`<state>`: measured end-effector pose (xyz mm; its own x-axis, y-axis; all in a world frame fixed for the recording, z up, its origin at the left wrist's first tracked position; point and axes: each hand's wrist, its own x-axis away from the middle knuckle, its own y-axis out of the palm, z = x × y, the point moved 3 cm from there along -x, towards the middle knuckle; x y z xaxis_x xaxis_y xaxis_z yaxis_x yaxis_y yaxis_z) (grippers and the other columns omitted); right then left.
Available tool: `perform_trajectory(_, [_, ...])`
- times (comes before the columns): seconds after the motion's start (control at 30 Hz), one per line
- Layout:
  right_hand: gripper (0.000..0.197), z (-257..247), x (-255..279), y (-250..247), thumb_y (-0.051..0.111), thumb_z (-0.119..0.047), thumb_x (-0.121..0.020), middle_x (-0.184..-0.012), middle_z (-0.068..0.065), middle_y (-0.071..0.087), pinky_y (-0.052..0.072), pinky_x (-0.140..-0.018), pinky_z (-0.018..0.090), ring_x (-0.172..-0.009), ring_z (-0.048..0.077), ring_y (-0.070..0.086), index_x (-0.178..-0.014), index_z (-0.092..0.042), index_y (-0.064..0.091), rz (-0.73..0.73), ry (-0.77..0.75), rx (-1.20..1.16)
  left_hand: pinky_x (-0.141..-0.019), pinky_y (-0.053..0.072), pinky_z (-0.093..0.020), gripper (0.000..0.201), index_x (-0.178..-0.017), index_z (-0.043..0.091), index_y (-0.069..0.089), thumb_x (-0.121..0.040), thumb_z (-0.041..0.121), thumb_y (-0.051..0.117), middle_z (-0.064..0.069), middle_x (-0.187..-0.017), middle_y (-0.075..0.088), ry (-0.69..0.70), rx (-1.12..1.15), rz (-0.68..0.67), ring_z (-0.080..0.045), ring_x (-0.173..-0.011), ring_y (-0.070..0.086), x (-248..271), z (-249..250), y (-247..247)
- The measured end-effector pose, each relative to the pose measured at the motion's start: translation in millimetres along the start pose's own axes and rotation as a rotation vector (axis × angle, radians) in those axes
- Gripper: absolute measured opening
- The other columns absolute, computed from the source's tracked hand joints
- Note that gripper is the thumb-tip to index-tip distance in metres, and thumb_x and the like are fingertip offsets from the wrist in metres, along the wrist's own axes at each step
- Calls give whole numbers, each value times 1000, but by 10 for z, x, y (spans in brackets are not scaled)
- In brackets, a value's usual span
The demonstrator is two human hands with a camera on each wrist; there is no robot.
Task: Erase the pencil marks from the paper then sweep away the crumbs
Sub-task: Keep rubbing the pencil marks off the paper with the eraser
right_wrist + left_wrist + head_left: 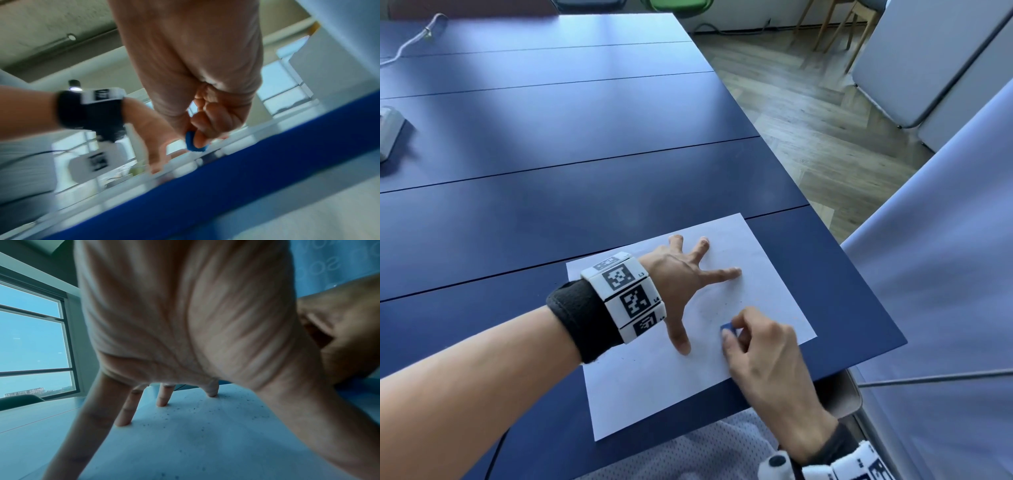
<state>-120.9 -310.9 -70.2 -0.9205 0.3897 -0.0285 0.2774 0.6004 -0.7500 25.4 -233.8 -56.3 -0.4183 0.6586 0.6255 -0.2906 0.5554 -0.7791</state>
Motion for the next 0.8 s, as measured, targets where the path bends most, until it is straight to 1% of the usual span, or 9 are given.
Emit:
perform_trajectory(0.07, [15, 60, 8, -38, 63, -24, -87, -54, -8, 51, 41, -55, 28, -57, 17, 55, -77, -13, 61, 0, 22, -1, -91, 52, -46, 138, -143, 61, -17, -51, 67, 85, -14, -160, -18, 1, -11, 4, -48, -139, 11, -3, 8, -3])
perform_trajectory(0.17, [15, 275, -83, -182, 68, -19, -84, -51, -6, 54, 41, -58, 27, -54, 12, 55, -72, -13, 61, 166, 115, -8, -91, 51, -50, 139, -141, 62, -17, -49, 67, 86, -14, -160, -16, -6, -8, -3, -51, -137, 16, -8, 11, -9])
perform_trajectory(0.33, [16, -9, 61, 40, 64, -22, -86, -45, -8, 41, 33, -50, 23, -46, 9, 42, -72, -16, 58, 19, 0, -27, -94, 49, -56, 145, -143, 57, -21, -50, 61, 89, -23, -157, -21, -23, -29, -28, -66, -135, 11, -37, 68, -17])
perform_trajectory(0.4, [13, 118, -12, -52, 66, -21, -84, -45, -11, 42, 34, -52, 23, -46, 5, 42, -73, -15, 62, 68, 40, -32, -97, 47, -55, 145, -144, 55, -22, -52, 59, 89, -24, -157, -22, -26, -24, -32, -68, -134, 8, -38, 84, -30])
perform_trajectory(0.47, [12, 243, -94, -167, 68, -18, -83, -49, -11, 50, 39, -55, 25, -50, 6, 50, -74, -12, 64, 158, 97, -30, -98, 45, -55, 145, -144, 55, -22, -52, 59, 89, -25, -157, -22, -28, -24, -34, -69, -134, 7, -35, 88, -38])
perform_trajectory(0.53, [14, 169, -69, -111, 67, -19, -84, -51, -8, 53, 41, -55, 29, -52, 13, 52, -73, -12, 62, 128, 69, -22, -96, 45, -54, 145, -144, 55, -23, -52, 59, 89, -27, -156, -21, -29, -29, -37, -70, -132, 9, -36, 85, -22])
perform_trajectory(0.63, [17, -2, 3, 28, 63, -22, -86, -48, -8, 44, 36, -50, 27, -48, 12, 45, -73, -12, 60, 9, -18, -42, -97, 47, -54, 146, -143, 55, -23, -51, 59, 90, -28, -156, -20, -24, -29, -26, -71, -131, 11, -58, 84, -9])
perform_trajectory(0.73, [14, 217, -199, -134, 66, -22, -85, -51, -9, 52, 40, -53, 25, -54, 12, 54, -76, -12, 64, 102, 69, -16, -96, 47, -56, 147, -142, 58, -23, -48, 62, 90, -26, -157, -19, -28, -30, -38, -71, -131, 12, -55, 77, -17])
perform_trajectory(0.8, [15, 249, -233, -170, 66, -20, -85, -53, -6, 55, 42, -54, 28, -54, 13, 55, -74, -10, 62, 128, 59, -20, -97, 47, -54, 147, -142, 58, -23, -47, 63, 89, -25, -157, -19, -26, -34, -36, -69, -132, 14, -56, 78, -20])
